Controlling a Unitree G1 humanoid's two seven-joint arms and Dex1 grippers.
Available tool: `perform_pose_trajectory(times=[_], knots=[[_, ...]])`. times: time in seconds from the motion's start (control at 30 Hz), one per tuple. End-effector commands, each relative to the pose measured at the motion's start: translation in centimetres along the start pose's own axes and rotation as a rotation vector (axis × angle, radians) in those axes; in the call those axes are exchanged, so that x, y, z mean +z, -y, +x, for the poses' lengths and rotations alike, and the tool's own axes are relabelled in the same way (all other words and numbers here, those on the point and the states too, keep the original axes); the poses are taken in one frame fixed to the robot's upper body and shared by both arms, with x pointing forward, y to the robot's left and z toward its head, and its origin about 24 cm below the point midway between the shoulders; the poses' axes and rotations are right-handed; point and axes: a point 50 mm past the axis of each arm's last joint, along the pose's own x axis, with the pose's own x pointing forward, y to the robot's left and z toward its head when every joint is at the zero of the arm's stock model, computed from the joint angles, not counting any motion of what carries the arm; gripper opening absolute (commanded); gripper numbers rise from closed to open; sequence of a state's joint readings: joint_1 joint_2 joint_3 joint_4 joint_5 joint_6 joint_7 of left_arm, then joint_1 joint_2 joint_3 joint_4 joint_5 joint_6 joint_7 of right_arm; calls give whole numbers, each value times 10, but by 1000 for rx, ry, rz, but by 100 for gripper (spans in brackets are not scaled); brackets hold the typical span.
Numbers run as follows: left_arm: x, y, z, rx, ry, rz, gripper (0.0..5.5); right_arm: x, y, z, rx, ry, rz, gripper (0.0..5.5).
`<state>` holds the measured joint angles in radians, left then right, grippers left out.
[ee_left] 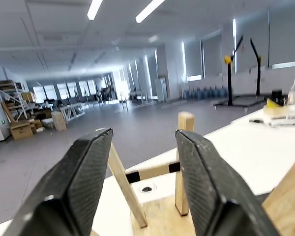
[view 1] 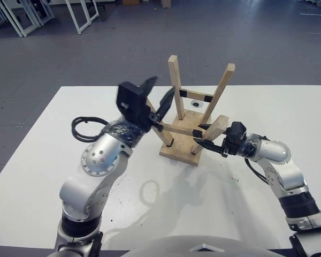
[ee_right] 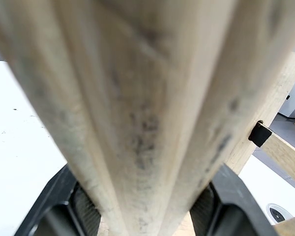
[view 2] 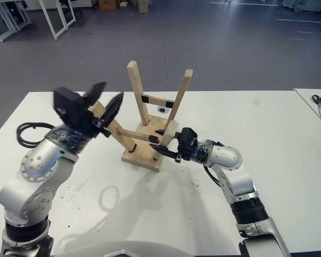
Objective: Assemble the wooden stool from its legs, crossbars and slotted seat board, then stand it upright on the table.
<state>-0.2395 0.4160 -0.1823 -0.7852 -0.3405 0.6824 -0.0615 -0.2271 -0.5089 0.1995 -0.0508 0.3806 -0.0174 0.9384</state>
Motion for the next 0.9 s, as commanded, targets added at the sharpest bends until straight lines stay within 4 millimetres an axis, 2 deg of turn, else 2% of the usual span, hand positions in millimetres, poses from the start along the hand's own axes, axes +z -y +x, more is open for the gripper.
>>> perform_pose_trajectory(times=[0.03,0.1,0.17,0.2,0.27,0.33,0.4,0.47,0.53,0.67,0.77,0.83,0.9], knots=[[-4,12,15,-62,-43,184,240,-25,-5,-7,-12,-165,64,203],[9,12,21,-43,38,241,240,-25,-4,-8,-20,-168,67,203],[12,11,22,-34,52,327,240,-25,-3,-7,-16,-167,67,203],[4,14,21,-54,10,377,240,-24,-4,-7,-12,-167,67,203],[-26,23,16,-132,-115,478,240,-24,-5,-7,-6,-166,66,203],[-72,32,4,-236,-296,537,240,-22,-4,-6,-1,-160,65,203],[-105,39,-7,-310,-416,557,240,-20,-4,-4,8,-151,64,203],[-118,46,-10,-310,-446,528,240,-17,-6,1,30,-143,61,203],[-118,49,-9,-284,-433,507,240,-18,-11,4,58,-157,65,203],[-99,44,-4,-224,-335,417,240,-55,-36,8,108,-394,130,203],[-53,41,3,-184,-106,174,240,-84,-44,-5,36,-609,277,203],[-15,32,3,-162,84,-12,240,-90,-41,-11,-1,-657,319,203],[16,15,1,-110,237,-123,240,-91,-37,-14,-27,-663,341,203]])
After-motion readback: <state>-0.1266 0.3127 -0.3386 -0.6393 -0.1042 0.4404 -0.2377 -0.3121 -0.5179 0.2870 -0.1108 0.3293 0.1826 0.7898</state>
